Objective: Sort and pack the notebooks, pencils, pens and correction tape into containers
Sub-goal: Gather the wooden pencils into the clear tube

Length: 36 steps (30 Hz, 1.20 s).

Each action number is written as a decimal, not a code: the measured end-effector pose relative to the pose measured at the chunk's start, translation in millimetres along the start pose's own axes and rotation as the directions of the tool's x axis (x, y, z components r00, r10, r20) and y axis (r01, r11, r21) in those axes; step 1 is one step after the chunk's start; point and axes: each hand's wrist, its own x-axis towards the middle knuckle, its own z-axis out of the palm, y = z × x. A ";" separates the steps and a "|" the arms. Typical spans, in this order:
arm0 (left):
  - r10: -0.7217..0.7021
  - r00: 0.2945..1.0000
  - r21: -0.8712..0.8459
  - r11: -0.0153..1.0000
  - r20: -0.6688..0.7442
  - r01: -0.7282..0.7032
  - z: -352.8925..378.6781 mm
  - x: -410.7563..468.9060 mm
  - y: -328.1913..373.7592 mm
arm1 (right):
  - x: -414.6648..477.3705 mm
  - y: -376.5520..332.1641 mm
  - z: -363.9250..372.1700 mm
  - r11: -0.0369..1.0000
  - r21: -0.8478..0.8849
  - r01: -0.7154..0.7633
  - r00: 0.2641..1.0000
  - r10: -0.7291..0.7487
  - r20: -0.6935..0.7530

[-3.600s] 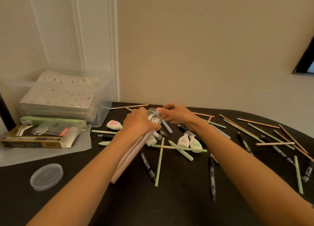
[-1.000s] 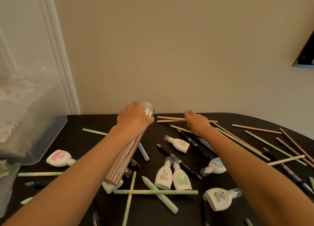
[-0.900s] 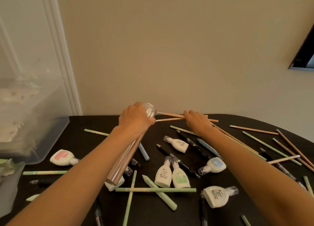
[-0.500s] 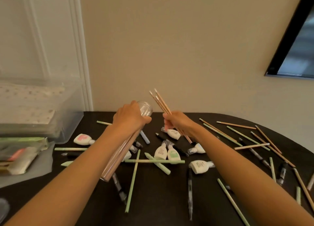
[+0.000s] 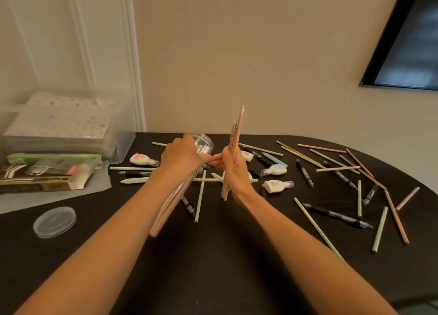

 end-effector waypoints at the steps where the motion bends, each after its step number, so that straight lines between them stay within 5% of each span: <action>1: 0.000 1.000 -0.004 1.000 0.009 0.000 1.0 -3.1 -0.6 | -5.6 3.5 2.6 1.000 -0.015 -0.002 1.000 0.002 -0.016; 9: 0.006 1.000 -0.009 1.000 0.020 -0.006 5.2 -14.2 -8.6 | -18.6 13.7 -6.4 0.970 -0.079 -0.228 0.972 0.224 -0.065; 13: 0.057 0.997 -0.003 0.998 0.054 -0.057 5.0 -15.1 -12.5 | -7.2 -15.9 -10.4 0.923 0.268 -0.277 0.957 0.289 -0.006; 16: 0.117 0.987 -0.002 0.993 0.113 -0.118 2.0 -17.3 -12.0 | 9.1 -40.5 -10.9 0.741 0.606 -0.290 0.920 0.391 -0.037; 19: 0.191 0.963 -0.025 0.982 0.191 -0.190 -2.4 -19.9 -9.8 | 27.0 -55.9 -16.1 0.616 0.751 -0.237 0.884 0.458 -0.097; 26: 0.335 0.904 -0.144 0.941 0.265 -0.306 -6.2 -24.2 -0.7 | 32.4 -53.0 -8.3 0.579 0.783 -0.227 0.875 0.475 -0.098; 36: 0.301 0.922 -0.223 0.942 0.243 -0.249 7.3 -17.5 8.2 | 26.5 -55.4 -18.8 0.543 0.821 -0.179 0.934 0.356 -0.032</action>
